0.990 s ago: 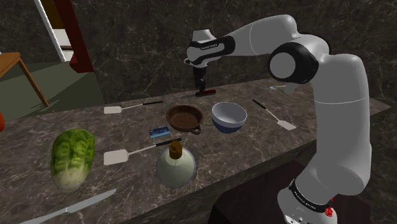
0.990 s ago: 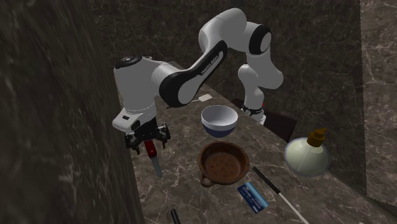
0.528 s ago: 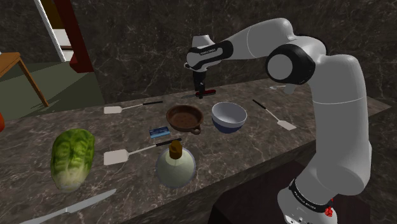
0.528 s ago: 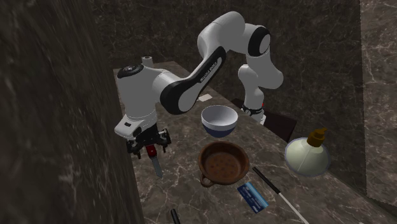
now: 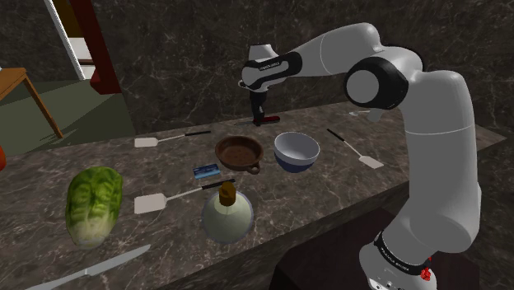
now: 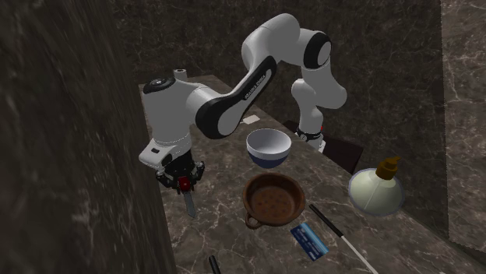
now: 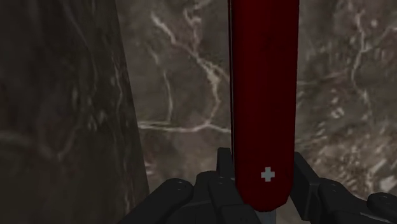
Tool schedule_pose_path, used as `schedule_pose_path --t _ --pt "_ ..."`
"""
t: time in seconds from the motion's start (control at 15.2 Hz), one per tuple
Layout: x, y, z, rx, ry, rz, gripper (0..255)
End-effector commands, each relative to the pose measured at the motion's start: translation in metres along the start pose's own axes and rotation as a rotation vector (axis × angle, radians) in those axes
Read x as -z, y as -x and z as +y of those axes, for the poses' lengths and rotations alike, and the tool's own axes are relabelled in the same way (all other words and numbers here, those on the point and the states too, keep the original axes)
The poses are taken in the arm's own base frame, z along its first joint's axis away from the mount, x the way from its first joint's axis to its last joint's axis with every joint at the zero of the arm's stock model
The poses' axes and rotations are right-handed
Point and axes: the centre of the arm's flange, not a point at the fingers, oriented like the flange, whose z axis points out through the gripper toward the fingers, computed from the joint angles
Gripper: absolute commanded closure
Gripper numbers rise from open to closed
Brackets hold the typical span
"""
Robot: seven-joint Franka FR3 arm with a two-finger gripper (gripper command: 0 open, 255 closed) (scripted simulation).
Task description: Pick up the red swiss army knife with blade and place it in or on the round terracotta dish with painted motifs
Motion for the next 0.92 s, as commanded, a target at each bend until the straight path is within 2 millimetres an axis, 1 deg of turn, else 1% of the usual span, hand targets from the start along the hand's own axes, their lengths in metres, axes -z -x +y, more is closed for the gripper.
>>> schedule_pose_path --t 0.0,0.33,0.4,0.86 --pt "-0.004 -0.001 -0.001 0.001 -0.008 -0.003 255" --pt "-0.006 -0.001 -0.001 0.001 -0.008 -0.003 255" --pt "-0.004 0.0 -0.001 0.001 -0.008 -0.003 255" --pt "0.033 0.001 -0.001 0.001 -0.008 -0.003 255"
